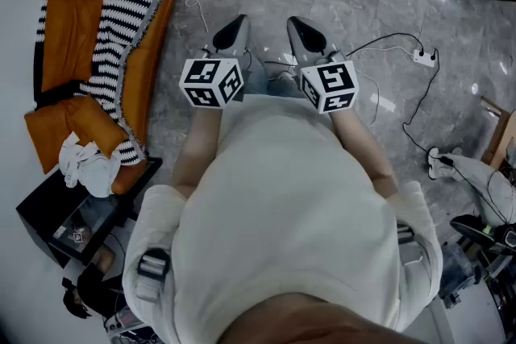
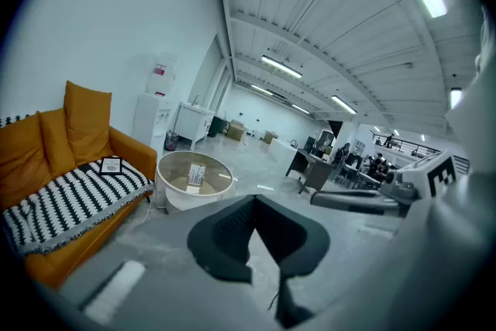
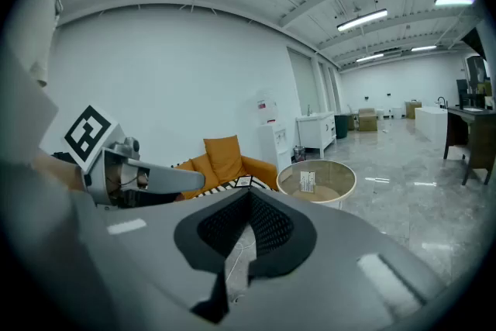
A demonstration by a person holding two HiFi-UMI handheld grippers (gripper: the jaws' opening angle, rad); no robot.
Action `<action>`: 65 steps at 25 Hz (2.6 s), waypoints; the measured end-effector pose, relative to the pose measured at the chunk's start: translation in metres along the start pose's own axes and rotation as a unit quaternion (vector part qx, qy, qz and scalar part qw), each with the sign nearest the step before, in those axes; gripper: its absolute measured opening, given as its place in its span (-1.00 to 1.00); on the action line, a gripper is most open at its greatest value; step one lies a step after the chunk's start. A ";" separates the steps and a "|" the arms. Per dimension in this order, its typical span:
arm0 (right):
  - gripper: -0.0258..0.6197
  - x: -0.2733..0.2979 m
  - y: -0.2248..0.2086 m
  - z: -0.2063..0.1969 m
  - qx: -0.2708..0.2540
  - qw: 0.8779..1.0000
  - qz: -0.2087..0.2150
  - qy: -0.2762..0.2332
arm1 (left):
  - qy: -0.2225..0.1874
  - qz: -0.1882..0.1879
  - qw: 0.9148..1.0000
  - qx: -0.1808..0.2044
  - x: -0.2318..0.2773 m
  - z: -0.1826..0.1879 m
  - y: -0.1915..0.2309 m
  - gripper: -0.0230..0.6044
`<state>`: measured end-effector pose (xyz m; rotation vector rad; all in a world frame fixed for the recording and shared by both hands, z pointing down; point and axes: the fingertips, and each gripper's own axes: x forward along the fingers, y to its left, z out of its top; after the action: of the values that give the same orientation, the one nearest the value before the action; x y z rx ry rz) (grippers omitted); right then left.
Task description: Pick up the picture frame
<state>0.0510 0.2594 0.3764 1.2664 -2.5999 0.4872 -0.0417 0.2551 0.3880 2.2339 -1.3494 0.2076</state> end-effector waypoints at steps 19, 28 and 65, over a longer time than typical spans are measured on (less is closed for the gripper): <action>-0.92 -0.051 0.019 -0.001 -0.018 1.000 0.004 -0.024 | -0.021 -0.007 1.000 0.011 -0.039 -0.011 -0.037 -0.93; -0.92 -0.053 0.009 -0.017 -0.013 1.000 0.002 -0.002 | -0.015 0.001 1.000 -0.005 -0.029 -0.023 -0.040 -0.93; -0.92 0.212 -0.125 0.099 -0.014 0.999 -0.022 0.023 | 0.028 -0.030 0.999 0.011 0.199 0.133 0.127 -0.93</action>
<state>0.0164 -0.0042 0.3790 1.2849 -2.5274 0.4660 -0.0708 -0.0140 0.3949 2.2668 -1.2552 0.2624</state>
